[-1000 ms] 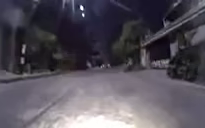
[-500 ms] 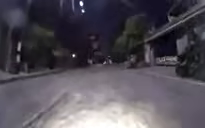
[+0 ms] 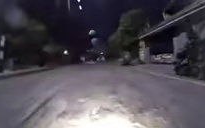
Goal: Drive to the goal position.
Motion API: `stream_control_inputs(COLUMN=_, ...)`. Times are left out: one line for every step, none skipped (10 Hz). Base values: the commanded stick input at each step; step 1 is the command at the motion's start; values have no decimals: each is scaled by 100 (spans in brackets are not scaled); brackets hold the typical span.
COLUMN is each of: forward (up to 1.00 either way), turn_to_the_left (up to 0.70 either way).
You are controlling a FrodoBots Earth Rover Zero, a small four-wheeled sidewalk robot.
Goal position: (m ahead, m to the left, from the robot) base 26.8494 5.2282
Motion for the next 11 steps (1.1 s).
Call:
stream_control_inputs(forward=100, turn_to_the_left=5)
stream_control_inputs(forward=100, turn_to_the_left=5)
stream_control_inputs(forward=100, turn_to_the_left=5)
stream_control_inputs(forward=100, turn_to_the_left=5)
stream_control_inputs(forward=100, turn_to_the_left=5)
stream_control_inputs(forward=100, turn_to_the_left=5)
stream_control_inputs(forward=100, turn_to_the_left=5)
stream_control_inputs(forward=100, turn_to_the_left=5)
stream_control_inputs(forward=100, turn_to_the_left=5)
stream_control_inputs(forward=100, turn_to_the_left=5)
stream_control_inputs(forward=100, turn_to_the_left=5)
